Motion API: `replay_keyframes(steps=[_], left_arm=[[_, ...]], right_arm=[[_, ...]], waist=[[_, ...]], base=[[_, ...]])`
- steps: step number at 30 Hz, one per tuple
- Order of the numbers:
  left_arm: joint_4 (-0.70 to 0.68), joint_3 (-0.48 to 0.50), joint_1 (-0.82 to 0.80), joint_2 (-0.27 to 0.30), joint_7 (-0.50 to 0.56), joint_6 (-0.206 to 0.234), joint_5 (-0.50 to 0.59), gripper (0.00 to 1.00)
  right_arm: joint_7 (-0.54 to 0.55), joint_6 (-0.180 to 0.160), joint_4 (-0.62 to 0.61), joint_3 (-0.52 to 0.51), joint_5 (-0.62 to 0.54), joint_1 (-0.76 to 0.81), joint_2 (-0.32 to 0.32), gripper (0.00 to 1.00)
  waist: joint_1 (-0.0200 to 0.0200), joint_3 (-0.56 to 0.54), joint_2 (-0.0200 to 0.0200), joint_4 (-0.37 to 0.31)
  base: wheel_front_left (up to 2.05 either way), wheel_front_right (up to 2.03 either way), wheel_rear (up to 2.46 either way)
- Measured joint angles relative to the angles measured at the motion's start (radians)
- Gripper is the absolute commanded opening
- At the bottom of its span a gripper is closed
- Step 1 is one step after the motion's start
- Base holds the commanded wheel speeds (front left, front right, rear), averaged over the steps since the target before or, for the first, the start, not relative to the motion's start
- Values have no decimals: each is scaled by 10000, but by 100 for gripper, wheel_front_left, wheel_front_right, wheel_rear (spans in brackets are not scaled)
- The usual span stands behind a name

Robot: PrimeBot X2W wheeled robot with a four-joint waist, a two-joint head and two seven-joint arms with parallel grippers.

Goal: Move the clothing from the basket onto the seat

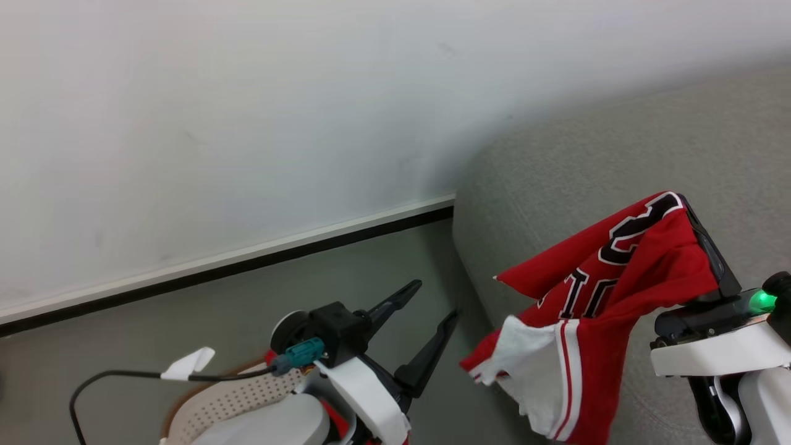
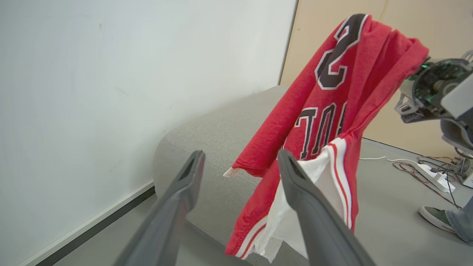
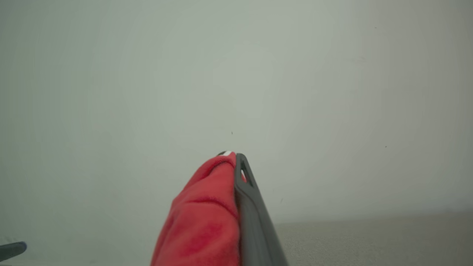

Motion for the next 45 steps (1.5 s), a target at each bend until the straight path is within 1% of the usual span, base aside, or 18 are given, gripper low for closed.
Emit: replay_keyframes(steps=[5,8,11,13,19,21,28,31,37,41,43,45], left_arm=[[77,12,-31,-2,-75,-2,130,100],[123,19,-83,0,-105,-21,257,100],[105,19,-144,29,-130,-46,337,100],[6,23,-283,75,-150,-61,426,100],[-332,54,-853,267,-98,-228,612,100],[-458,65,-1075,370,-2,-261,706,100],[-980,98,-1876,665,328,-393,1011,100],[-1202,165,-2197,792,387,-397,1087,100],[-1521,240,-2666,924,464,-414,1221,100],[-1597,261,-2847,1003,458,-443,1308,100],[-1603,268,-2914,1012,445,-443,1317,100],[-1593,284,-2940,1012,380,-439,1325,100]], right_arm=[[86,0,-282,2,249,68,105,0],[92,0,-366,-25,347,108,121,0],[184,0,-433,-8,725,-7,136,0],[247,0,-477,-31,961,-320,109,0],[533,0,-291,-508,1638,-1993,-518,0],[627,0,-119,-807,1948,-2646,-792,0],[803,0,972,-1973,2102,-4933,-2046,0],[869,0,1463,-2623,2054,-5750,-2531,0],[1030,0,2447,-3582,1651,-6993,-3440,0],[1076,0,3436,-4165,1141,-7729,-3749,0],[1294,0,3906,-4059,702,-7851,-3806,0],[1607,2,4364,-3687,224,-7846,-3774,0]], waist=[[0,148,0,-407],[0,268,0,-486],[0,451,0,-518],[0,656,0,-518],[1,1607,0,-358],[1,2004,0,-252],[2,3493,-1,350],[3,4139,0,671],[2,5372,0,1363],[2,6071,-1,1803],[2,6360,-1,2003],[2,6585,-1,2172]], base=[[0,0,0],[0,0,0],[0,0,0],[0,0,0],[0,0,0],[0,0,0],[0,0,0],[0,0,0],[0,0,0],[0,0,0],[0,0,0],[0,0,0]])
